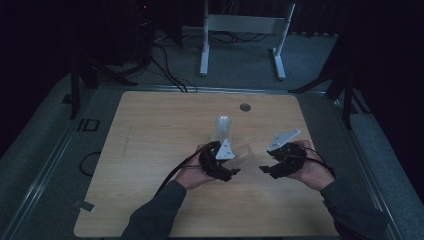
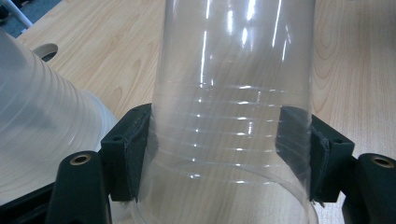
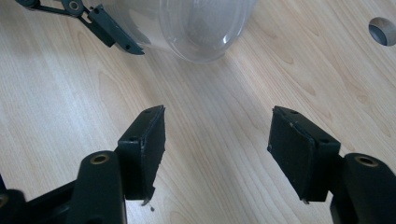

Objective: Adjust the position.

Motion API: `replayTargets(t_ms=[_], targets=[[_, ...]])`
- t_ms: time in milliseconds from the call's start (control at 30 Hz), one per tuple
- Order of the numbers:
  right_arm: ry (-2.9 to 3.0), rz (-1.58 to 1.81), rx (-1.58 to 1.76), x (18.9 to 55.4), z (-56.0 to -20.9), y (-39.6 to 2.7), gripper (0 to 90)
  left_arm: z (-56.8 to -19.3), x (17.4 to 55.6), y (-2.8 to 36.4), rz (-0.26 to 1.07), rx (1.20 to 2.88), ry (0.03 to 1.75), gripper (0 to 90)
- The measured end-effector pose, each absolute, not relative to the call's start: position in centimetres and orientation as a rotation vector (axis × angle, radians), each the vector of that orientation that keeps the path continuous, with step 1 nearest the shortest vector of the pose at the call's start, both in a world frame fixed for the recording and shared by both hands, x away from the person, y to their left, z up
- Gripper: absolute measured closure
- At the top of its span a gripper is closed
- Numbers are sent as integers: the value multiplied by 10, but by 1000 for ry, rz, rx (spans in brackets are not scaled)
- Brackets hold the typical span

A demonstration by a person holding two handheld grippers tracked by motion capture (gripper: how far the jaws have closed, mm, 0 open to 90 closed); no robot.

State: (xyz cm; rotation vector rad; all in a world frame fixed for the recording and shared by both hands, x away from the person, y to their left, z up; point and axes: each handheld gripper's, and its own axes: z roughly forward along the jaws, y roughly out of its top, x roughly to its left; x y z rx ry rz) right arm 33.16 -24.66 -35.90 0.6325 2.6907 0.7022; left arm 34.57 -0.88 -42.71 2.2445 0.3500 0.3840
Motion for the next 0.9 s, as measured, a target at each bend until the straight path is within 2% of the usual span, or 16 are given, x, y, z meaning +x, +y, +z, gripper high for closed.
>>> replayTargets(t_ms=[900], targets=[[2794, 539, 477, 337, -355, -231, 331, -429, 344, -13, 401, 2290, 319, 292]])
